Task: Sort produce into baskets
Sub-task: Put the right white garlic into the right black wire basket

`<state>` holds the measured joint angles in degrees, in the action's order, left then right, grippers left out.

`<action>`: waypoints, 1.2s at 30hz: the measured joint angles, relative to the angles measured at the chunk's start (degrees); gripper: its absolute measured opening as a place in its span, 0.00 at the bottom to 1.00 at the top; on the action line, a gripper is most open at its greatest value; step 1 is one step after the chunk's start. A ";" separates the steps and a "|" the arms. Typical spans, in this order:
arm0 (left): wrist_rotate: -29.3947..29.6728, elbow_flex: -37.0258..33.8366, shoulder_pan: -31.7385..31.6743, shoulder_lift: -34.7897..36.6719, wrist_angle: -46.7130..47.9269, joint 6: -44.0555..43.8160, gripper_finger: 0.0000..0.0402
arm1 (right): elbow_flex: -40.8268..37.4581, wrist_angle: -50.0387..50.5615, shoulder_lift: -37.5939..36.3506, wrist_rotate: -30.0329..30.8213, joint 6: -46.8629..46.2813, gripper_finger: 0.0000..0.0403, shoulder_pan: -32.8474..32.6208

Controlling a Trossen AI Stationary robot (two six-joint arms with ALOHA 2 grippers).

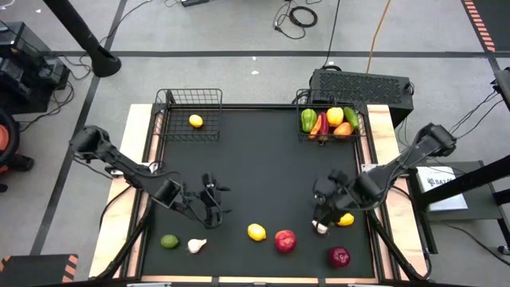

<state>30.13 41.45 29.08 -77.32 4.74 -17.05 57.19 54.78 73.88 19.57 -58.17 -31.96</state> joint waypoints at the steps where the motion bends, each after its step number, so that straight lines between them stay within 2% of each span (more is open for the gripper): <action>1: -0.02 0.00 0.00 -0.75 -0.59 0.40 0.85 | 0.00 -0.09 0.93 -1.54 -1.91 0.79 -0.89; 7: -0.06 0.00 -0.09 -3.31 -2.47 2.46 0.85 | 0.00 -0.60 6.80 -8.34 -9.84 0.79 -5.58; 14: -0.04 0.00 -0.09 -3.41 -3.03 2.52 0.85 | 0.00 -1.92 13.18 -14.13 -15.81 0.80 -7.81; 23: -0.04 0.00 -0.13 -3.39 -3.36 2.51 0.85 | 0.02 -3.95 17.96 -15.07 -14.19 0.96 -8.29; 30: -0.02 0.00 -0.13 -3.39 -3.39 2.94 0.85 | 0.02 -3.77 22.81 -15.69 -12.39 0.94 -8.20; 36: -0.02 0.00 -0.13 -3.39 -3.39 2.97 0.85 | 0.01 -3.67 23.55 -15.76 -12.20 0.93 -7.86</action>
<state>30.11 41.45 28.95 -80.71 1.34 -14.09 57.20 51.11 97.43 3.81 -70.36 -39.82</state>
